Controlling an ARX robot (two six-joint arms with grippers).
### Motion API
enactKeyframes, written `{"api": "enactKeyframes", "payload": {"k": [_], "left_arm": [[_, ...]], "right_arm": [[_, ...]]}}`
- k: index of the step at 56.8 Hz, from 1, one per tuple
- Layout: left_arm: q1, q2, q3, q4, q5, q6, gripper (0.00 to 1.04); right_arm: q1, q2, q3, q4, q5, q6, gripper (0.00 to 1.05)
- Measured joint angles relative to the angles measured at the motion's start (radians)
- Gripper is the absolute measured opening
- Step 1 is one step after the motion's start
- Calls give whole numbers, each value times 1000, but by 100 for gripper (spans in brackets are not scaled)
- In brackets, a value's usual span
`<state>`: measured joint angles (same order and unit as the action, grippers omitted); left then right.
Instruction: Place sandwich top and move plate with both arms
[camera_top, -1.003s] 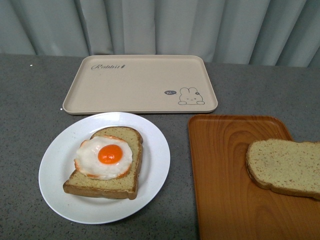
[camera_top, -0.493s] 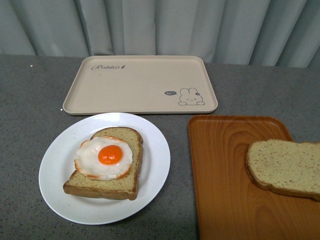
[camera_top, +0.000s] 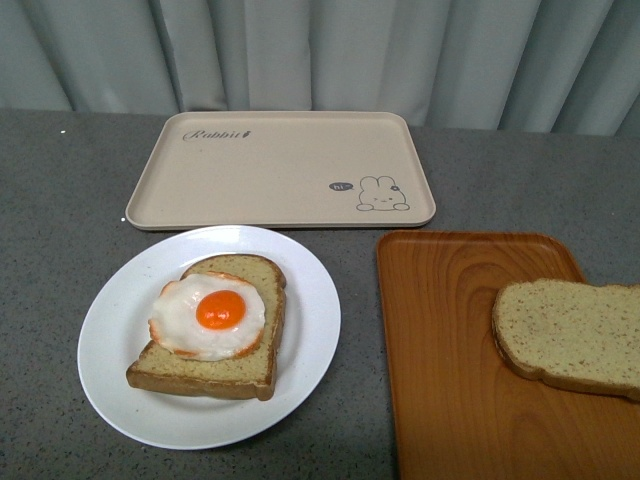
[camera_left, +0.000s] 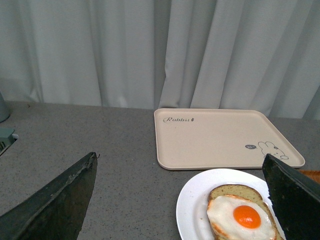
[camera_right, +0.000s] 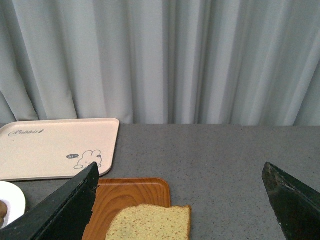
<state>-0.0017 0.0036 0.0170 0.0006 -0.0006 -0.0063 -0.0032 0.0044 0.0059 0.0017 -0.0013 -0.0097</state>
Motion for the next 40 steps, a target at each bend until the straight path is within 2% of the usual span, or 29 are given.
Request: {"api": "enactKeyframes", "payload": {"k": [40], "left_arm": [[0,0,0,0,0,0,98]], "right_arm": [[0,0,0,0,0,0,96]]}}
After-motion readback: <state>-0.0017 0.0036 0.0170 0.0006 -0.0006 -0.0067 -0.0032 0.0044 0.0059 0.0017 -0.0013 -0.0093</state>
